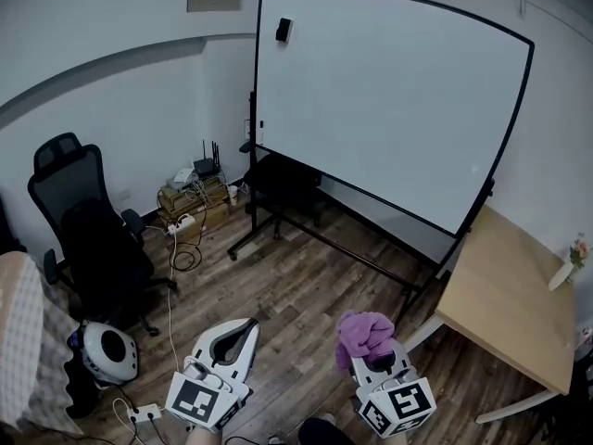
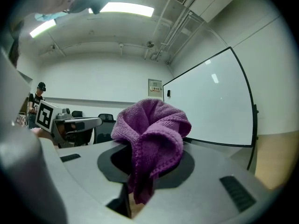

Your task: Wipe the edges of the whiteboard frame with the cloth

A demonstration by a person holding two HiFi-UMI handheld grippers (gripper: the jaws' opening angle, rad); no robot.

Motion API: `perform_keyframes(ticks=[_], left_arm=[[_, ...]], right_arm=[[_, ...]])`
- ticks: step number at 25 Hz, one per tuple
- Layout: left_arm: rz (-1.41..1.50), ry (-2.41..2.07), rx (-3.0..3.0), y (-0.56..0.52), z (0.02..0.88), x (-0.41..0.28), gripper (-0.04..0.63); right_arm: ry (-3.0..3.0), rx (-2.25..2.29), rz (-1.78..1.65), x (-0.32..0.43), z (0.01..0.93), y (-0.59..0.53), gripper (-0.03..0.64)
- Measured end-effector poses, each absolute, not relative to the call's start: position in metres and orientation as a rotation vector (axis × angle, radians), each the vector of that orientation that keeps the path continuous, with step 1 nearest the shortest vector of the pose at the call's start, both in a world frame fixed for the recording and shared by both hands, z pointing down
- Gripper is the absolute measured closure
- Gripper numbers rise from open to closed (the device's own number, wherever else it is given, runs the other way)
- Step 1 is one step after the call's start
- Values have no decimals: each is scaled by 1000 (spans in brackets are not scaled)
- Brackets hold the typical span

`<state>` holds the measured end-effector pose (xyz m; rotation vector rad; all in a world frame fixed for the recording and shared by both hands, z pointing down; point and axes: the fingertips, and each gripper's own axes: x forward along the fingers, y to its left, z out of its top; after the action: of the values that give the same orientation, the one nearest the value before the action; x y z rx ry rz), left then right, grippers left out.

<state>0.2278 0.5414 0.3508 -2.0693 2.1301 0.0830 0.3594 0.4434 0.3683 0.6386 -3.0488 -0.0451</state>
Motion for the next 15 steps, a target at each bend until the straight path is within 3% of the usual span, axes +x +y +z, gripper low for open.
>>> perform_keyframes(ticks=[15], left_arm=[[80,2143,-2034,466,343,159,578]], right_arm=[[-3082,515,-22,271,367,366,532]])
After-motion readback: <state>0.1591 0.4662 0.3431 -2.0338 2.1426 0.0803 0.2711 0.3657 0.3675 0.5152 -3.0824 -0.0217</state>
